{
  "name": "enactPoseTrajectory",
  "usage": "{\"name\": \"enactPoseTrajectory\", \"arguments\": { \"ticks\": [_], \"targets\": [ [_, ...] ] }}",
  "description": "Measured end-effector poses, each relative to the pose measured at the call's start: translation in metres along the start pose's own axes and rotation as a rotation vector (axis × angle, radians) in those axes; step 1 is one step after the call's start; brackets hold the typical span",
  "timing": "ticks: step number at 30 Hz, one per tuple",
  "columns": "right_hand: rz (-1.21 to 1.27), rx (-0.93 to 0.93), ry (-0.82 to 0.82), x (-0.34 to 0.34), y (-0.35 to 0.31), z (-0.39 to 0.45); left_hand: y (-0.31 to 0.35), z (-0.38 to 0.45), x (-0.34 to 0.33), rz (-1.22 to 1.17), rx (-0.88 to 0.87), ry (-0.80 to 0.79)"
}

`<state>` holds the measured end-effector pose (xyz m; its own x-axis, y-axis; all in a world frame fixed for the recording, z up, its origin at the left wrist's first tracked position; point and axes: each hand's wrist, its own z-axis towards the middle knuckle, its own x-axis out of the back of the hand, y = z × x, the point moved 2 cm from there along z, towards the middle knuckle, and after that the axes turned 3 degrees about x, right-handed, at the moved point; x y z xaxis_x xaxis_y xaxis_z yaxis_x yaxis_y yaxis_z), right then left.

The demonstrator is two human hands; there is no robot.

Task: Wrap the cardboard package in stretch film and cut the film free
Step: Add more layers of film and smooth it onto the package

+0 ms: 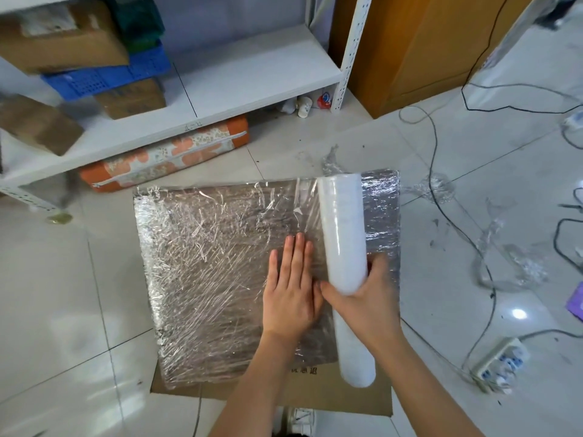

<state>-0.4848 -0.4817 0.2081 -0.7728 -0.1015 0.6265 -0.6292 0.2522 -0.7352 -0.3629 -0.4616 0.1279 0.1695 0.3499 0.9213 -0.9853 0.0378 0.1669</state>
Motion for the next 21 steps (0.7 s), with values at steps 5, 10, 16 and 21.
{"name": "enactPoseTrajectory", "arguments": {
  "ticks": [5, 10, 16, 21],
  "targets": [
    [0.082, -0.014, 0.043, 0.005, 0.01, 0.007, 0.0, 0.0, 0.0, -0.01, -0.011, 0.014],
    [-0.075, 0.046, 0.124, 0.015, 0.017, 0.006, 0.001, -0.005, 0.0, -0.005, -0.007, 0.031],
    [-0.14, 0.037, 0.078, 0.017, 0.017, 0.013, 0.0, -0.002, 0.001, 0.001, 0.016, -0.047],
    [-0.049, 0.094, 0.03, 0.017, 0.014, 0.022, -0.003, 0.014, 0.018, -0.183, 0.067, -0.076]
  ]
}}
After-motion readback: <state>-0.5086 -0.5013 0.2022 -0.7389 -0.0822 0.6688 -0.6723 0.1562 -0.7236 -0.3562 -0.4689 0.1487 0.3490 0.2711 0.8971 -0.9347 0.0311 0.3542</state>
